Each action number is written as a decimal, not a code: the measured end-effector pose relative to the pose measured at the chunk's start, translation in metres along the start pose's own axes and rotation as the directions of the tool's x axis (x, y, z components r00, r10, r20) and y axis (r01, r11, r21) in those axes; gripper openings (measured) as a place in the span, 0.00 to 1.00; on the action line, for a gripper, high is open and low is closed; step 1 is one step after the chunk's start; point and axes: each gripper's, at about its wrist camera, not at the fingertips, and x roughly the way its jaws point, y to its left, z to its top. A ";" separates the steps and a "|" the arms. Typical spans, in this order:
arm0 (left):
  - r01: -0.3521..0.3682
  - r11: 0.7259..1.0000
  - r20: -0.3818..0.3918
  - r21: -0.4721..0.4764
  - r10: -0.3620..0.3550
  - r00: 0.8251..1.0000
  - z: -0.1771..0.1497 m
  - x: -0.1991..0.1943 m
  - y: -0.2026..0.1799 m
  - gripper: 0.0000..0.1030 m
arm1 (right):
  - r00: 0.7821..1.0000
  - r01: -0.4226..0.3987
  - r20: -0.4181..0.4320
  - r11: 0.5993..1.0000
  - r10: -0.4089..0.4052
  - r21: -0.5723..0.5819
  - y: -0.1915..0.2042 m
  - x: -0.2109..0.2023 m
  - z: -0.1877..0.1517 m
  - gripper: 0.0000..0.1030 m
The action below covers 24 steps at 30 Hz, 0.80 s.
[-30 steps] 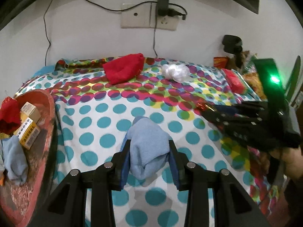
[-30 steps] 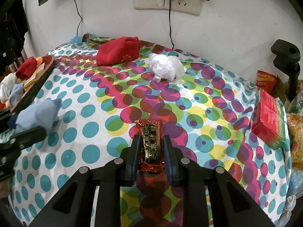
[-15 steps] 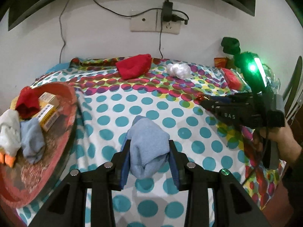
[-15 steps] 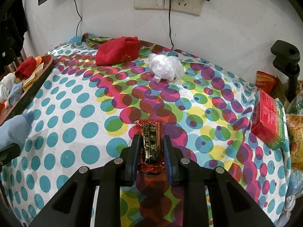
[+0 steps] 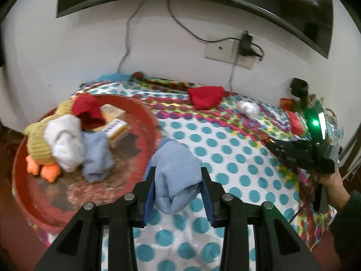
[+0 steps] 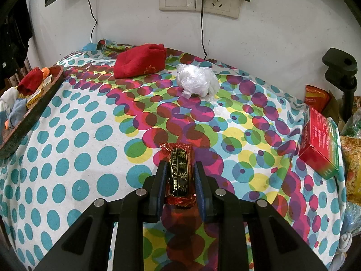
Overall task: Organize objects
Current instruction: 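Lift the light blue sock with the left tool toward the red tray, then lower the light blue sock onto the tray and open the left tool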
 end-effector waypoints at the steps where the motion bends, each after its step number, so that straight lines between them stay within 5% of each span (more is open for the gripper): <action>1: -0.002 1.000 0.002 -0.017 0.002 1.000 0.001 -0.004 0.008 0.35 | 1.000 -0.001 0.000 1.000 0.001 0.002 0.000 0.000 0.000 0.22; 24: -0.195 0.961 -0.027 -0.198 0.194 0.981 -0.007 -0.033 0.148 0.36 | 1.000 0.005 0.000 1.000 -0.005 0.000 0.002 0.001 0.000 0.22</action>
